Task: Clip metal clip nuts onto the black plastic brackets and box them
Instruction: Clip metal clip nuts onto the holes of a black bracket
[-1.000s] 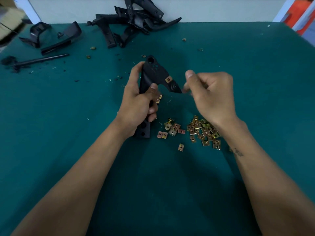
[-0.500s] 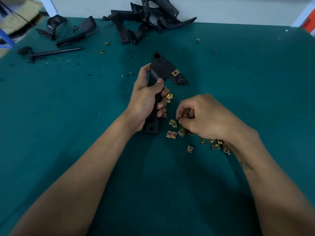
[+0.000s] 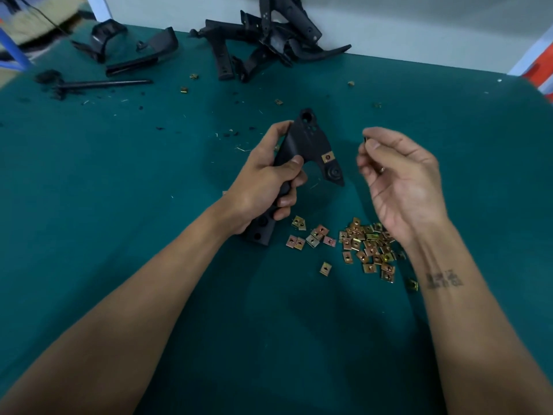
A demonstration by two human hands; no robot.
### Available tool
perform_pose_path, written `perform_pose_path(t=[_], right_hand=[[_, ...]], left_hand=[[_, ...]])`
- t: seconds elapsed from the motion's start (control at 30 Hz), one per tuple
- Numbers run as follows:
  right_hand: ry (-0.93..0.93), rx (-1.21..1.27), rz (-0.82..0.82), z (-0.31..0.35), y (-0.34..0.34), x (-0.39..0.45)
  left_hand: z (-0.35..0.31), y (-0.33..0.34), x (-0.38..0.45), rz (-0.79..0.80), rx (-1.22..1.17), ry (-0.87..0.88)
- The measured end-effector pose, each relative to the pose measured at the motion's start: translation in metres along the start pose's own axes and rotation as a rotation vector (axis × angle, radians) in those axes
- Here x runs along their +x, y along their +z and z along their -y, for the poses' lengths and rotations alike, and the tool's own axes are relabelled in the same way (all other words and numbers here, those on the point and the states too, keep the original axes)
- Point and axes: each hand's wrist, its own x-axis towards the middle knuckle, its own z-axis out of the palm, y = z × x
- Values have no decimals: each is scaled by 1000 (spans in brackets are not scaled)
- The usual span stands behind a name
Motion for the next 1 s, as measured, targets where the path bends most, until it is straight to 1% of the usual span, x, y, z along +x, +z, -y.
perform_pose_path(t=[0.1, 0.2, 0.37, 0.53, 0.63, 0.7, 0.83, 0.9, 1.0], right_hand=[[22, 113, 83, 1, 4, -2], [4, 85, 114, 1, 7, -3], [0, -11, 68, -3, 5, -3], [-50, 0, 32, -4, 4, -1], [-76, 21, 52, -4, 4, 0], [-91, -15, 51, -6, 3, 0], [-144, -120, -35, -11, 5, 1], [-170, -128, -72, -12, 4, 2], [-207, -119, -87, -11, 3, 3]], left_hand=[[0, -1, 0, 74, 5, -15], [1, -1, 0, 133, 2, -27], [1, -2, 1, 162, 8, -45], [-1, 0, 0, 156, 31, -46], [-1, 1, -1, 142, 41, -52], [-2, 1, -1, 138, 49, -55], [-3, 2, -1, 130, 54, -62], [-3, 2, -1, 133, 53, -73], [-3, 2, -1, 145, 51, -91]])
